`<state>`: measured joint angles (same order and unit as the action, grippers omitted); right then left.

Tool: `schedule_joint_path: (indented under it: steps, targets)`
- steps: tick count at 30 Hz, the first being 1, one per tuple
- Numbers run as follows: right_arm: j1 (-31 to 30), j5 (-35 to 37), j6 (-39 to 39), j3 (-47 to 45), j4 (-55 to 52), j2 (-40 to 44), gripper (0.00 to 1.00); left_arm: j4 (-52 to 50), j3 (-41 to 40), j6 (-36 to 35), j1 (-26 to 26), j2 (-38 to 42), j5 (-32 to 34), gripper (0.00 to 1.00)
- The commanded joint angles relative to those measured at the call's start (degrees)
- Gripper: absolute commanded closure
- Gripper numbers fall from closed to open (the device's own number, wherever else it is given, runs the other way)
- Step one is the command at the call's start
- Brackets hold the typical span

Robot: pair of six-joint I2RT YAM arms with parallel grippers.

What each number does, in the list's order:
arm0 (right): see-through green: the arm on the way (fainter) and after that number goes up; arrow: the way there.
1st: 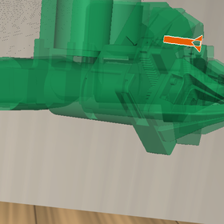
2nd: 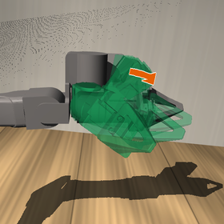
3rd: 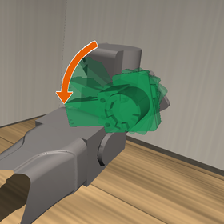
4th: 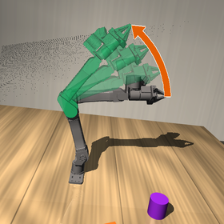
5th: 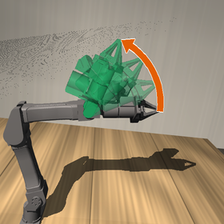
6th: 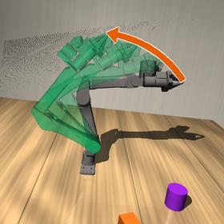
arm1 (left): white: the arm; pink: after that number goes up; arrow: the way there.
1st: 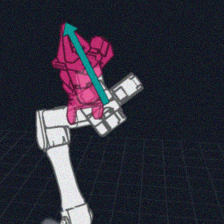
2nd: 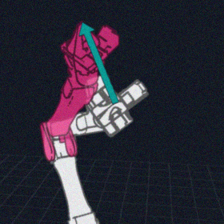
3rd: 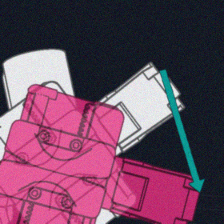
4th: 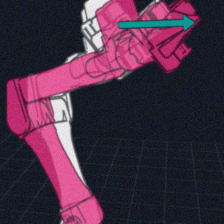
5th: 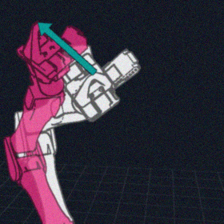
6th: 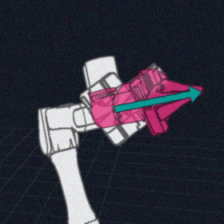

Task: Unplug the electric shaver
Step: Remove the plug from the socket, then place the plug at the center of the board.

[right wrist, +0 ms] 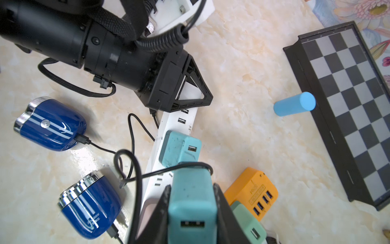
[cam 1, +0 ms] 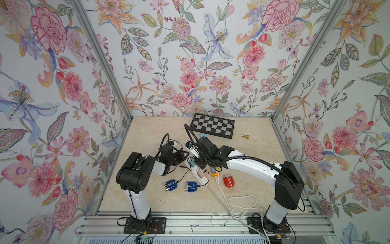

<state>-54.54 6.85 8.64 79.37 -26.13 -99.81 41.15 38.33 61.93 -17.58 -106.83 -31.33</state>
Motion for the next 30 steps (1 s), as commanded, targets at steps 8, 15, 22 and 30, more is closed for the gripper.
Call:
schedule_joint_path:
  steps: [8, 15, 22, 30]
  targets:
    - [-2.23, 1.84, 2.34, -3.66, -0.81, 0.8, 1.0, -2.51, 1.47, -8.09, 0.53, -2.86, 2.86, 1.0]
    - [-2.61, 4.18, 2.16, -6.21, -1.82, 3.08, 1.0, -3.97, 1.76, -9.43, 1.09, -3.13, 3.03, 0.98]
    - [-2.82, 2.81, 1.6, -6.18, -1.73, 2.02, 0.99, -7.0, 2.72, -12.45, 1.32, -1.42, 3.14, 0.73]
    - [-2.42, 3.84, 1.86, -5.81, -1.73, 1.0, 0.97, -14.59, 3.73, -18.61, 1.32, 4.59, 6.46, 0.54]
